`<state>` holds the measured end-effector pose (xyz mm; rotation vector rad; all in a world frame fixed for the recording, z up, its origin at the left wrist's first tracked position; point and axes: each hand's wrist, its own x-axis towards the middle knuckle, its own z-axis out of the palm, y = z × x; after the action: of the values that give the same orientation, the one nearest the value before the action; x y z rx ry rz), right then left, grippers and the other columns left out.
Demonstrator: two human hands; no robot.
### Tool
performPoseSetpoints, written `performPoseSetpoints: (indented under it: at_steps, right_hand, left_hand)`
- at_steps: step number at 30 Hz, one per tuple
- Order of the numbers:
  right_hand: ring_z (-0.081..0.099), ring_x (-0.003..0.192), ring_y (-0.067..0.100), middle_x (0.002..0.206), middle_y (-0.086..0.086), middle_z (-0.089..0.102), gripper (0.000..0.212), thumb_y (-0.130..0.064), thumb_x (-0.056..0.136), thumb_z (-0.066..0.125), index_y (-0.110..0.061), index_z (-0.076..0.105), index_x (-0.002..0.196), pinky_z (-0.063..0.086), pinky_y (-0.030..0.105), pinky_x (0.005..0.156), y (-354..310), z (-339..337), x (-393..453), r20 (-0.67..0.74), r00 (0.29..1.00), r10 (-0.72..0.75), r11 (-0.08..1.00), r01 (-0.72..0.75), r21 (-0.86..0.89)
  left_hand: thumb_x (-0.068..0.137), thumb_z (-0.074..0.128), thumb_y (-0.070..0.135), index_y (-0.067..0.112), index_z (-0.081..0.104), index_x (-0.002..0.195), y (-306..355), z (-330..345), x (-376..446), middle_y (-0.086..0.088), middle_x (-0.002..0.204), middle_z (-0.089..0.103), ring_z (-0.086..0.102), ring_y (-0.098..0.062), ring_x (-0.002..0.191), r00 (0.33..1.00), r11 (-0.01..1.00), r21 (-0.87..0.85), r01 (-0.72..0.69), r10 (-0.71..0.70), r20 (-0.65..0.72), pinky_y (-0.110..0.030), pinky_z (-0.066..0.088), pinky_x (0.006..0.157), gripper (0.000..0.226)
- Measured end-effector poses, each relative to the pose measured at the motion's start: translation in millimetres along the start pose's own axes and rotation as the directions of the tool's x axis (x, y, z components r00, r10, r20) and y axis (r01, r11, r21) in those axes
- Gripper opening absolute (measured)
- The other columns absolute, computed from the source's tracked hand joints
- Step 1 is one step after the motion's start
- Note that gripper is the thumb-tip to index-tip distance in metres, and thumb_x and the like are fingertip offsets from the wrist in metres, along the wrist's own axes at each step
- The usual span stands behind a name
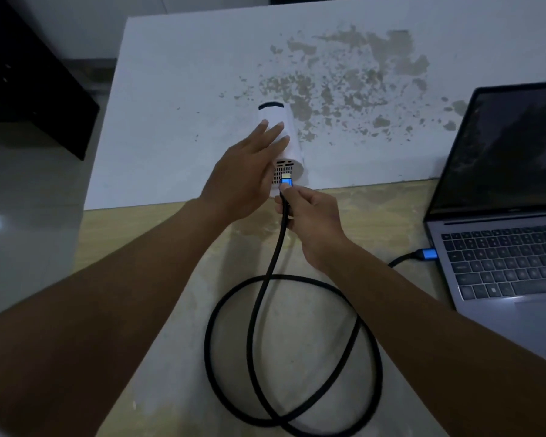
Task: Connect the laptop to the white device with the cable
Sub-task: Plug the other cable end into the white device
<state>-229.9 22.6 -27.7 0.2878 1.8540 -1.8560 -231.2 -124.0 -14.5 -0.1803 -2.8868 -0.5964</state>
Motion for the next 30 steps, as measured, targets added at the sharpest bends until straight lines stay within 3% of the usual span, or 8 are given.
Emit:
performPoseSetpoints:
  at_steps: [5,8,12,17,22,26,30]
  right_hand:
    - [0.064,0.07,0.012,0.065,-0.007,0.071,0.031,-0.028,0.094,0.067,-0.02,0.075,0.066,0.057,0.039,0.08,-4.1,7.3,12.6,0.004,1.0,0.015,1.0,-0.015,-0.003]
    - [0.065,0.072,0.013,0.065,-0.006,0.072,0.036,-0.029,0.094,0.067,-0.025,0.076,0.06,0.058,0.047,0.091,-6.7,9.1,17.8,0.011,1.0,0.011,1.0,-0.011,-0.007]
    - [0.066,0.076,0.015,0.067,-0.004,0.072,0.038,-0.029,0.094,0.067,-0.029,0.077,0.057,0.057,0.053,0.097,-7.1,9.7,17.7,0.021,1.0,0.015,1.0,-0.015,-0.003]
    - [0.068,0.075,0.013,0.064,-0.006,0.072,0.039,-0.026,0.094,0.067,-0.023,0.075,0.056,0.057,0.049,0.098,-9.3,12.2,17.0,0.024,0.999,0.035,0.999,-0.035,0.005]
    - [0.063,0.07,0.012,0.064,-0.004,0.07,0.039,-0.025,0.095,0.065,-0.02,0.072,0.058,0.055,0.038,0.081,-14.5,12.2,17.3,0.014,0.999,0.033,0.999,-0.033,-0.025]
    - [0.062,0.07,0.014,0.066,-0.001,0.069,0.036,-0.023,0.095,0.065,-0.018,0.072,0.06,0.055,0.039,0.083,-20.3,14.0,18.2,-0.003,0.999,0.052,0.998,-0.052,-0.028]
    - [0.06,0.066,0.015,0.064,0.001,0.066,0.033,-0.019,0.095,0.065,-0.016,0.071,0.062,0.051,0.036,0.076,-25.1,14.7,20.1,-0.011,0.998,0.055,0.998,-0.055,-0.008]
  left_hand:
    - [0.103,0.036,0.014,0.018,0.032,0.15,-14.9,2.2,0.4,0.002,0.161,0.027,0.018,-0.013,0.15,0.998,0.999,-0.034,-0.012,0.014,0.068,-0.038,0.039,0.114,0.047]
    - [0.103,0.035,0.014,0.02,0.031,0.15,-18.6,3.9,-0.6,0.004,0.161,0.026,0.017,-0.012,0.15,0.998,0.998,-0.059,-0.027,0.031,0.058,-0.033,0.039,0.11,0.048]
    - [0.103,0.036,0.012,0.02,0.031,0.15,-23.7,3.6,-0.2,0.004,0.162,0.026,0.016,-0.011,0.151,0.997,0.995,-0.089,-0.034,0.04,0.073,-0.032,0.035,0.114,0.048]
    - [0.102,0.036,0.01,0.019,0.031,0.15,-25.1,4.2,-0.2,0.004,0.162,0.025,0.015,-0.011,0.151,0.996,0.994,-0.102,-0.031,0.039,0.079,-0.035,0.037,0.116,0.049]
    - [0.102,0.035,0.008,0.019,0.03,0.15,-24.4,5.2,-1.0,0.003,0.162,0.024,0.014,-0.013,0.151,0.996,0.993,-0.113,-0.033,0.042,0.084,-0.038,0.037,0.116,0.05]
    - [0.102,0.036,0.008,0.02,0.031,0.15,-24.8,3.4,-1.1,0.004,0.162,0.024,0.014,-0.012,0.151,0.995,0.993,-0.109,-0.035,0.045,0.09,-0.039,0.039,0.115,0.051]
    - [0.101,0.037,0.006,0.02,0.032,0.15,-23.5,3.4,-1.4,0.004,0.162,0.026,0.015,-0.012,0.151,0.996,0.993,-0.112,-0.038,0.047,0.081,-0.038,0.04,0.114,0.051]
